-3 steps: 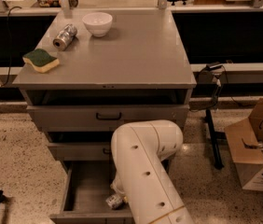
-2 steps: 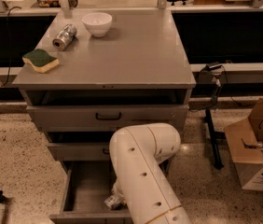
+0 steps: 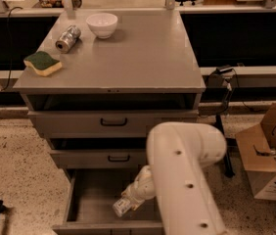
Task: Pick blue plastic bottle from bottom drawer and place on counter
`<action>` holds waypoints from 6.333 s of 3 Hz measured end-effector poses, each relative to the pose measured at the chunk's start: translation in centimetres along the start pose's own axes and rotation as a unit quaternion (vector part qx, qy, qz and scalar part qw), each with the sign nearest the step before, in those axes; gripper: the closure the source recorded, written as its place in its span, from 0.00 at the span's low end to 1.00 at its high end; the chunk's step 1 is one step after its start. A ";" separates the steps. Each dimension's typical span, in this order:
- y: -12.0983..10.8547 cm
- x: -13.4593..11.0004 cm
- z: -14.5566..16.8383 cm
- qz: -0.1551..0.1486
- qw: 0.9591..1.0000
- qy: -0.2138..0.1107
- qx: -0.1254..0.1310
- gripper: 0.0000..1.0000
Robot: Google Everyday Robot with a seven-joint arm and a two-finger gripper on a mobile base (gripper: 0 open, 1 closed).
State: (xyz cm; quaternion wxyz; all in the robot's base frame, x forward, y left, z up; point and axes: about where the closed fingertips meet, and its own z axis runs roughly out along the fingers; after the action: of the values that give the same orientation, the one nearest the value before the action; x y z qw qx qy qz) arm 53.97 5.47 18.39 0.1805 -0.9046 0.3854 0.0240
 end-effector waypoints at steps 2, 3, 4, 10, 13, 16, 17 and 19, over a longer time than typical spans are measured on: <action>-1.1 -3.5 -13.0 -0.063 0.993 -0.001 0.103 1.00; 0.1 -6.0 -18.3 -0.095 0.986 0.018 0.138 1.00; 1.4 -5.1 -25.2 -0.089 0.978 0.049 0.183 1.00; -1.1 0.0 -39.4 -0.054 0.956 -0.017 0.289 1.00; -7.1 -8.6 -46.9 -0.142 0.921 -0.142 0.333 1.00; -11.5 -9.5 -64.0 -0.240 0.899 -0.013 0.366 1.00; -14.8 -8.4 -68.1 -0.257 0.896 0.037 0.360 1.00; -24.1 -5.2 -71.4 -0.267 0.900 0.095 0.331 1.00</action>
Offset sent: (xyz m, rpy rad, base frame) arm -0.1054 -0.0933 0.2353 0.2617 -0.4101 -0.0339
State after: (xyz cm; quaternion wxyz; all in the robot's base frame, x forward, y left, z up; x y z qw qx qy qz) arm 60.46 -0.22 93.42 0.4317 -0.8595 0.1309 -0.2403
